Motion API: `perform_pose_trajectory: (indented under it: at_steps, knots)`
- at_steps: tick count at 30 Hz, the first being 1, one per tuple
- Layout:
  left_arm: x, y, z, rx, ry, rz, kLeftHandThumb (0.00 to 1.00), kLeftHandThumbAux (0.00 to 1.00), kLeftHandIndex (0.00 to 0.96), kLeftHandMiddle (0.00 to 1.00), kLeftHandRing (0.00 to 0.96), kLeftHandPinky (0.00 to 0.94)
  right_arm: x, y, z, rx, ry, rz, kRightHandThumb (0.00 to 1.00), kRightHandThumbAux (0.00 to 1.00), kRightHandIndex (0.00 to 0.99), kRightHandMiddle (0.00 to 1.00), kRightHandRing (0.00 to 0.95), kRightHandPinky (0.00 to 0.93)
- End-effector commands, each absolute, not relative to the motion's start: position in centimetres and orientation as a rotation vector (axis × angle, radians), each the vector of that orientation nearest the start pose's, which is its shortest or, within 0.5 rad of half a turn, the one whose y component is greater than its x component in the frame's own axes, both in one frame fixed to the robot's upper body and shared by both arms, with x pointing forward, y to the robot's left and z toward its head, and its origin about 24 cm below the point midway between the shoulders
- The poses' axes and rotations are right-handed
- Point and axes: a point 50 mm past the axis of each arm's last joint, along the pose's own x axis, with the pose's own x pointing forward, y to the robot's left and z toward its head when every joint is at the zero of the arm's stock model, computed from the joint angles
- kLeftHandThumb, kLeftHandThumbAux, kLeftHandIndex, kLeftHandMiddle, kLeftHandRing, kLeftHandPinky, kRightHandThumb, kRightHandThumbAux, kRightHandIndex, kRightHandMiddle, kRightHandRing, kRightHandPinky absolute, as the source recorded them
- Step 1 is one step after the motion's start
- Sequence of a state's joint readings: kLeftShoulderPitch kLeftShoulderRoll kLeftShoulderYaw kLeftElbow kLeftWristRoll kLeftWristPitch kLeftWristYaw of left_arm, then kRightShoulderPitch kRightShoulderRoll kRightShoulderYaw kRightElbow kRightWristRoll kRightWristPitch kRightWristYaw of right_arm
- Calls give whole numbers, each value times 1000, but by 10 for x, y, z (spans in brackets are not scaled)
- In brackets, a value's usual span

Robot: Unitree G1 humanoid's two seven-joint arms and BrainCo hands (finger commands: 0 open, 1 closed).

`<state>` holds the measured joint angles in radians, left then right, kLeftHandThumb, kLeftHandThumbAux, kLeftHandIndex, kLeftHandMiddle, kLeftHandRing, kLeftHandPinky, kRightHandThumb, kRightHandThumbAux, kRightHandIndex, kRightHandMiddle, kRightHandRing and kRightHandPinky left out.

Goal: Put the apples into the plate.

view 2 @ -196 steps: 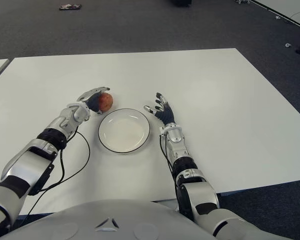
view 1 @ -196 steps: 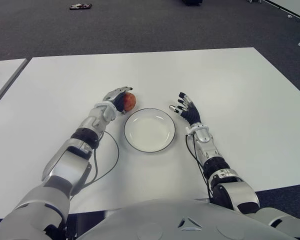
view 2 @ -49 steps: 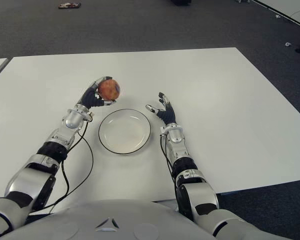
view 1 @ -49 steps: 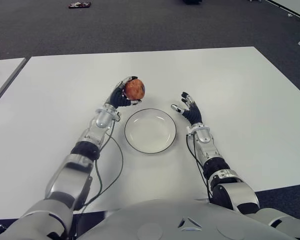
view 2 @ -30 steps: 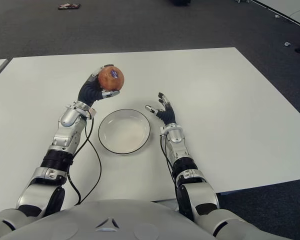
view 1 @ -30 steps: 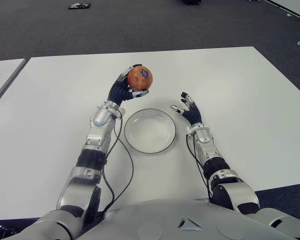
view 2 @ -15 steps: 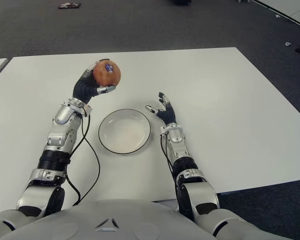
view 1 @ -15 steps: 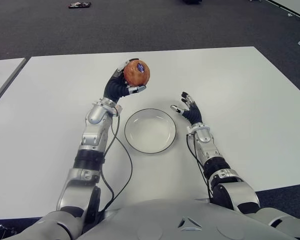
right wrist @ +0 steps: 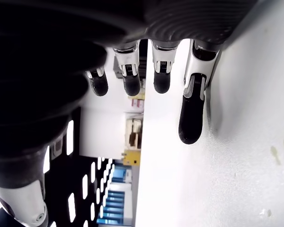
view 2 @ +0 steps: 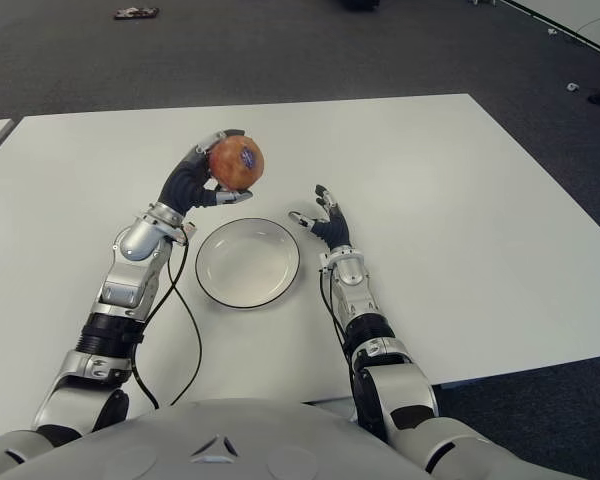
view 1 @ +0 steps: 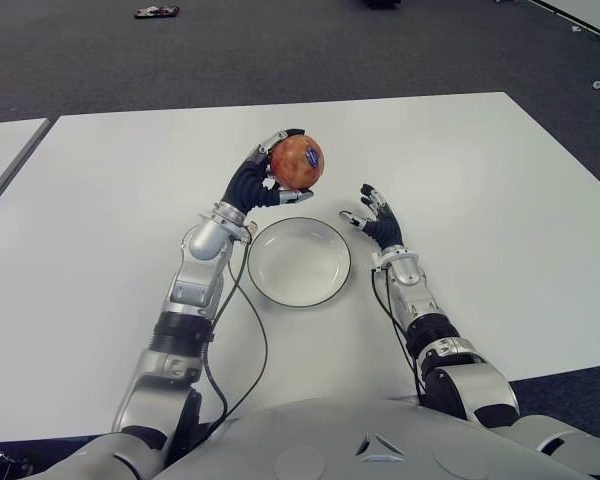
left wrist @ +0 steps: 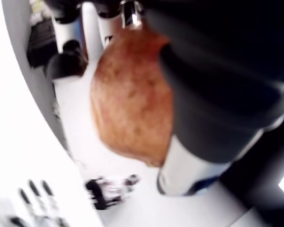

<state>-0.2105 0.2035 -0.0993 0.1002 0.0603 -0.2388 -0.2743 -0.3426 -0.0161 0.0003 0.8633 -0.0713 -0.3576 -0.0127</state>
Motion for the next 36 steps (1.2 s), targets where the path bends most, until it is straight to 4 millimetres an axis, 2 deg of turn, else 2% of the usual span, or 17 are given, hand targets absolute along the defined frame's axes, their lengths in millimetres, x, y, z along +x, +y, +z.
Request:
perform_pose_trajectory:
  at_steps: [1, 5, 10, 13, 15, 18, 27, 36]
  knots:
    - [284, 135, 86, 441, -316, -440, 747, 695, 444, 883, 870, 790, 272, -132, -56, -101, 323, 102, 65, 718, 0, 16, 41, 100]
    - [281, 132, 80, 541, -346, -474, 746, 696, 444, 881, 870, 831, 272, -132, -56, -99, 324, 102, 65, 718, 0, 16, 41, 93]
    - [274, 127, 59, 701, -349, -552, 744, 696, 444, 874, 866, 832, 273, -131, -56, -97, 325, 103, 63, 719, 0, 11, 34, 83]
    - [272, 127, 51, 750, -343, -574, 742, 696, 444, 871, 861, 787, 273, -131, -56, -98, 324, 104, 62, 717, 0, 8, 31, 80]
    - [269, 127, 44, 780, -333, -589, 741, 697, 444, 870, 854, 715, 273, -131, -56, -99, 322, 104, 62, 716, 0, 8, 31, 82]
    - [266, 128, 38, 815, -321, -607, 741, 696, 444, 868, 848, 691, 273, -131, -55, -100, 322, 103, 63, 716, 0, 8, 30, 82]
    - [265, 130, 33, 868, -303, -621, 739, 696, 444, 859, 848, 818, 273, -131, -55, -88, 315, 101, 69, 704, 0, 0, 13, 52]
    - [264, 130, 31, 894, -300, -618, 737, 696, 444, 846, 845, 838, 273, -131, -54, -79, 292, 109, 63, 666, 0, 0, 0, 36]
